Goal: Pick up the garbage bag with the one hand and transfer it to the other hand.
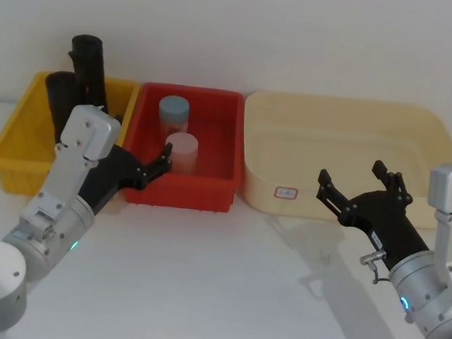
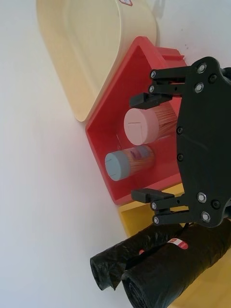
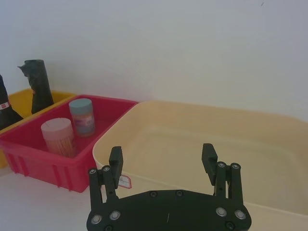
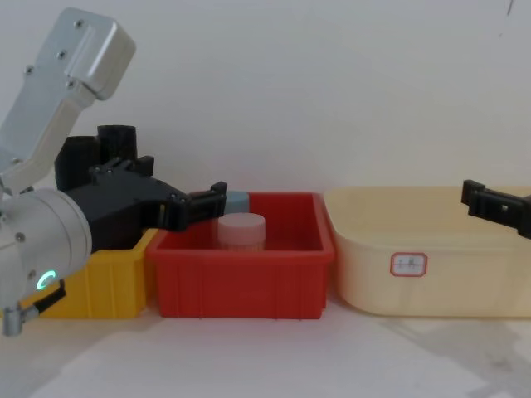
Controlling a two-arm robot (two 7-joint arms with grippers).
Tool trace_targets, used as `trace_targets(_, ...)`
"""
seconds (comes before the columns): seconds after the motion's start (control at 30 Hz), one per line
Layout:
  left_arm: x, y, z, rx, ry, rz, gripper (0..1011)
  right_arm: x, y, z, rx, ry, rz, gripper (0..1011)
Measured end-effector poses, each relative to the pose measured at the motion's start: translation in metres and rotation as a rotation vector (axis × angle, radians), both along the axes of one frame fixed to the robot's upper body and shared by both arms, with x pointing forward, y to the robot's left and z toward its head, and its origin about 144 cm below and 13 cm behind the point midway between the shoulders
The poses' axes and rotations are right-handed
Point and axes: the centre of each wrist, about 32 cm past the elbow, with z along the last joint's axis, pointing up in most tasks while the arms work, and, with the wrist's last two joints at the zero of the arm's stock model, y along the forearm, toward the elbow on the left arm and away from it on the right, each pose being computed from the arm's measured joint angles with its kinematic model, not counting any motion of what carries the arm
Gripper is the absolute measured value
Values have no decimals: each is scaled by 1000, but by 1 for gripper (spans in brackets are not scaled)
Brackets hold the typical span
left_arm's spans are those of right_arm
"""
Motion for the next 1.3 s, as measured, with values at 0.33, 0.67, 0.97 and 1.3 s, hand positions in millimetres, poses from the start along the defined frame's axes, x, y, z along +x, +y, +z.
trace_targets(0.33, 0, 0, 0, 0, 0, 0, 1001, 0, 0, 0, 0, 0, 0, 1000)
trace_targets(0.67, 0, 0, 0, 0, 0, 0, 1001, 0, 0, 0, 0, 0, 0, 1000)
trace_targets(0.97, -1, 3, -1, -1, 1, 5, 1001, 0, 0, 0, 0, 0, 0, 999)
trace_targets(1.3, -10, 19, -3, -13, 9, 32, 1001, 0, 0, 0, 0, 0, 0, 1000)
